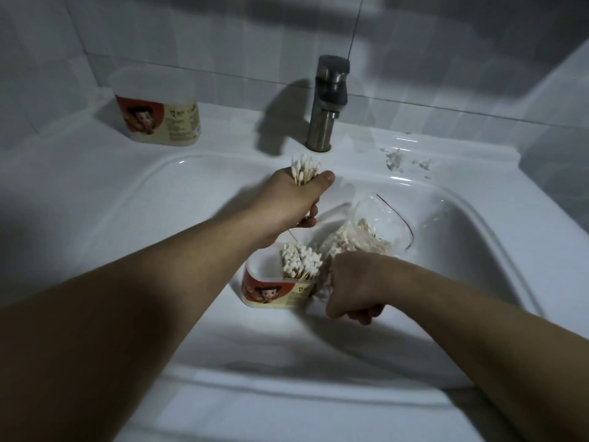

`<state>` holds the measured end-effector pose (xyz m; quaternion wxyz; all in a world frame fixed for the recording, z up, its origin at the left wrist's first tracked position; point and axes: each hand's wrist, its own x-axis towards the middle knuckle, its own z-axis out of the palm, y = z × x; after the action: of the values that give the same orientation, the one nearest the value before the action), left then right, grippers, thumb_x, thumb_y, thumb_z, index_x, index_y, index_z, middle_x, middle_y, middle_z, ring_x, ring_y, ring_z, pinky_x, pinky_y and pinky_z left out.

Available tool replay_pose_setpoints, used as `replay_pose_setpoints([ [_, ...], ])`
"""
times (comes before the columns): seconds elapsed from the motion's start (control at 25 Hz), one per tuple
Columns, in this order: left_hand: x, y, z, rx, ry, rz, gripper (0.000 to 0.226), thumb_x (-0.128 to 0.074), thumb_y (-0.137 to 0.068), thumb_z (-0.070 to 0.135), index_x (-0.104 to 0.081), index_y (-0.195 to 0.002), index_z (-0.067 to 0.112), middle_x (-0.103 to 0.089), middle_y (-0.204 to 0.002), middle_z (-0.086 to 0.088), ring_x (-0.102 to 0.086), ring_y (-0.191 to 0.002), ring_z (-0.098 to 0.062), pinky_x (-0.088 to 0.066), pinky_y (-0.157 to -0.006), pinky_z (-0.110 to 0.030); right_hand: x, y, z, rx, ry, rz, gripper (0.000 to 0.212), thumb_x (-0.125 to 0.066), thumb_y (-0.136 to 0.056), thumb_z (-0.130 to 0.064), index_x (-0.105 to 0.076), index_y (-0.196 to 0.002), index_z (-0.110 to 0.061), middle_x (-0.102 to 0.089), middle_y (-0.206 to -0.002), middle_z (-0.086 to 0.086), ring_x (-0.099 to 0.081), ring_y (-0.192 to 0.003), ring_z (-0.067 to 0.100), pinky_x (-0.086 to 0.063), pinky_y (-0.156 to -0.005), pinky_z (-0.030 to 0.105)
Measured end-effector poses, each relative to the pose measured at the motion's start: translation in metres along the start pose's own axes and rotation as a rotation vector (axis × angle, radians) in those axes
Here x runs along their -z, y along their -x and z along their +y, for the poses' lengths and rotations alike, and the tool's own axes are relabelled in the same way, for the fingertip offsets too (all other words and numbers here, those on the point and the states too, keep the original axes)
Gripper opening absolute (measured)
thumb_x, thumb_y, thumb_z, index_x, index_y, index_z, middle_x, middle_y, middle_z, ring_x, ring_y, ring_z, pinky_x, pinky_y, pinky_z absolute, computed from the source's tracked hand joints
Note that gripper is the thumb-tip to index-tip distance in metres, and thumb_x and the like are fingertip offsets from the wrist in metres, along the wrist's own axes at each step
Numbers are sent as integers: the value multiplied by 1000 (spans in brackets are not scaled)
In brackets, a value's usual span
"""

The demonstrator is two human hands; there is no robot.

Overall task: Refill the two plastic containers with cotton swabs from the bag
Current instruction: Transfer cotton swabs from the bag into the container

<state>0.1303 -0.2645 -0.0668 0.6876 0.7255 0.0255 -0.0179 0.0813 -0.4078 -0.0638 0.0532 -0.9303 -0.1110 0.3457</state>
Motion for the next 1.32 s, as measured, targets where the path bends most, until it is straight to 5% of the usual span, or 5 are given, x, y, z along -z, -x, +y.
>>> replay_pose_setpoints([
  [0.24, 4, -3, 0, 20, -74, 36, 41, -66, -96, 44, -68, -112, 6, -56, -77, -2, -55, -67, -16, -51, -56, -24, 35, 23, 8, 30, -161, -18, 31, -65, -89, -15, -57, -60, -8, -57, -47, 2, -50, -36, 14, -38, -40, 16],
  [0.64, -10, 10, 4, 17, -13, -124, 28, -67, -95, 44, -64, -86, 18, -54, -70, -1, -50, -61, -13, -44, -53, -26, 50, 18, 16, 304, -637, 547, 15, -60, -90, -7, -67, -78, -2, -68, -65, 15, -64, -47, 23, -50, -43, 29],
  [0.96, -7, 1, -1, 78, 79, 7, 38, -62, -100, 39, -67, -112, 3, -56, -65, 2, -55, -60, -13, -54, -58, -28, 64, 2, 38, 107, -320, 900, 18, -56, -87, -22, -70, -75, -23, -71, -75, -2, -69, -75, 16, -53, -69, 26],
  [1.08, -5, 4, 5, 66, 75, 33, 27, -68, -95, 41, -64, -93, 15, -48, -57, 8, -45, -51, -9, -40, -45, -23, 64, 0, 52, -38, -180, 633, 24, -54, -82, -13, -76, -79, -21, -75, -75, 1, -73, -78, 21, -61, -76, 32],
  [1.32, -4, 9, 9, 131, 77, -18, 35, -71, -86, 58, -58, -84, 25, -49, -59, 10, -46, -50, -7, -37, -49, -22, 55, -1, 47, 143, 41, 363, 15, -59, -87, -29, -70, -93, -36, -73, -97, -10, -66, -86, 13, -53, -77, 28],
])
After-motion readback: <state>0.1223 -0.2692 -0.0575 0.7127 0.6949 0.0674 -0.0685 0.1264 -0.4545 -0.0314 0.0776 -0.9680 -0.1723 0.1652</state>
